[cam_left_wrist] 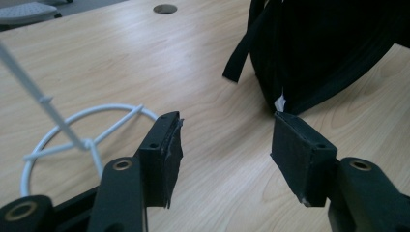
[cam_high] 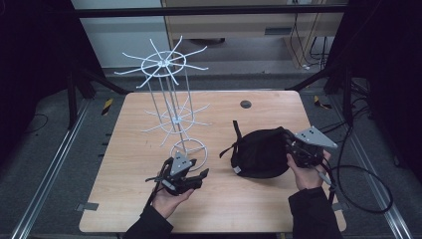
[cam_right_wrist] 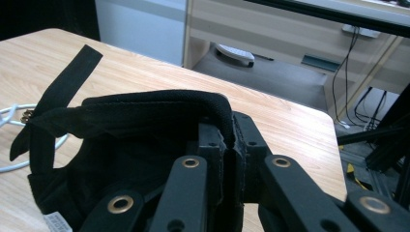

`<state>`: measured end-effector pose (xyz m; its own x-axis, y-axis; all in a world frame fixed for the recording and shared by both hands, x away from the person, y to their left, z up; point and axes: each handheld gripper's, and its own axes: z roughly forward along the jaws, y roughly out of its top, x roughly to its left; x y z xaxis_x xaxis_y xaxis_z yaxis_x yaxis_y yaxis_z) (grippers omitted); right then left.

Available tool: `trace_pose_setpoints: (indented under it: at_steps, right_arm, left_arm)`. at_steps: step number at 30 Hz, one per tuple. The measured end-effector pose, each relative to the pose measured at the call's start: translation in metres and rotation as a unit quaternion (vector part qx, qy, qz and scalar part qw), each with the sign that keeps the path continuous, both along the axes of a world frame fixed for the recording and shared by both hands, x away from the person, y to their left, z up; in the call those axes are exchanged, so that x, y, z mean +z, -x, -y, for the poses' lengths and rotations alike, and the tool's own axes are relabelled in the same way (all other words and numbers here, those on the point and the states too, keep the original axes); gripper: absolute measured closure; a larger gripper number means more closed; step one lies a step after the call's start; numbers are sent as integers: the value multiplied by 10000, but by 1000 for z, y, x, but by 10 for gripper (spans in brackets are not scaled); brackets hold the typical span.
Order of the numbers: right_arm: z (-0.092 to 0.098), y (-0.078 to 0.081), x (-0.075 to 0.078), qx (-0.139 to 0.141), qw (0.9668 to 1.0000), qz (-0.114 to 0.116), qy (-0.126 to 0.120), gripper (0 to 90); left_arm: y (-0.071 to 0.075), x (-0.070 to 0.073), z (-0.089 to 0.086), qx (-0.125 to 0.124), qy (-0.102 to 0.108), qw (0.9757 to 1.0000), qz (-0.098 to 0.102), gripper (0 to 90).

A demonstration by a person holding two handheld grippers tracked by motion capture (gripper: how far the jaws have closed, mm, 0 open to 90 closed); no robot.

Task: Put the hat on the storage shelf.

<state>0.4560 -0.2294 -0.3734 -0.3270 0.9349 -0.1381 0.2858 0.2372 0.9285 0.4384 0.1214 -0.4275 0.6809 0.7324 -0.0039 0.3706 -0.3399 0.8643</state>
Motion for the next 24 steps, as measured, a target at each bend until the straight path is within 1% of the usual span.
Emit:
trace_pose_setpoints:
  at_steps: [1, 2, 3, 4, 6, 7, 8, 9, 10, 12, 14, 15, 16, 17, 18, 22, 23, 24]
  right_arm:
    - [-1, 2, 0, 40, 10000, 47, 19, 840]
    - [-1, 2, 0, 40, 10000, 47, 19, 840]
    - [-1, 4, 0, 78, 9999, 69, 26, 840]
    - [-2, 5, 0, 92, 9999, 75, 17, 840]
    - [-2, 6, 0, 110, 9999, 80, 24, 839]
    - [-3, 8, 0, 169, 9998, 116, 11, 839]
    - [-3, 9, 0, 192, 9997, 125, 23, 839]
    - [-4, 10, 0, 222, 9997, 143, 9, 839]
    - [-4, 11, 0, 245, 9996, 161, 14, 839]
    - [-5, 13, -1, 286, 9995, 165, 7, 839]
    - [-6, 14, -2, 303, 9994, 178, 8, 839]
    - [-8, 15, -2, 339, 9993, 169, 14, 839]
    - [-8, 15, -2, 339, 9993, 169, 14, 839]
    - [-8, 15, -3, 361, 9992, 178, 19, 839]
    - [-9, 15, -3, 385, 9991, 179, 15, 839]
    - [-12, 14, -2, 445, 9989, 177, 22, 839]
    - [-14, 13, -1, 475, 9987, 178, 20, 839]
    - [-14, 13, 0, 488, 9986, 180, 34, 839]
  left_arm:
    - [-2, 3, 5, -37, 8, 10000, 34, 415]
    - [-2, 3, 5, -37, 8, 10000, 34, 412]
    - [-4, 6, 12, -87, 1, 9999, 62, 407]
    - [-4, 6, 12, -87, 1, 9999, 62, 404]
    - [-7, 10, 20, -173, -29, 9998, 133, 401]
    - [-8, 12, 23, -191, -21, 9997, 151, 398]
    - [-11, 16, 30, -226, -19, 9996, 172, 396]
    - [-11, 16, 30, -226, -19, 9996, 172, 395]
    - [-14, 19, 34, -249, -17, 9995, 191, 393]
    - [-17, 21, 39, -249, -64, 9994, 237, 393]
    - [-19, 21, 42, -282, -51, 9994, 218, 391]
    - [-21, 21, 47, -326, -92, 9992, 212, 380]
    - [-21, 21, 47, -326, -92, 9992, 212, 378]
    - [-23, 21, 48, -359, -137, 9990, 235, 378]
    - [-24, 21, 51, -361, -123, 9990, 230, 377]
    - [-29, 24, 59, -406, -131, 9988, 243, 398]
    - [-31, 25, 63, -419, -157, 9986, 266, 434]
    - [-32, 26, 65, -430, -153, 9986, 270, 449]
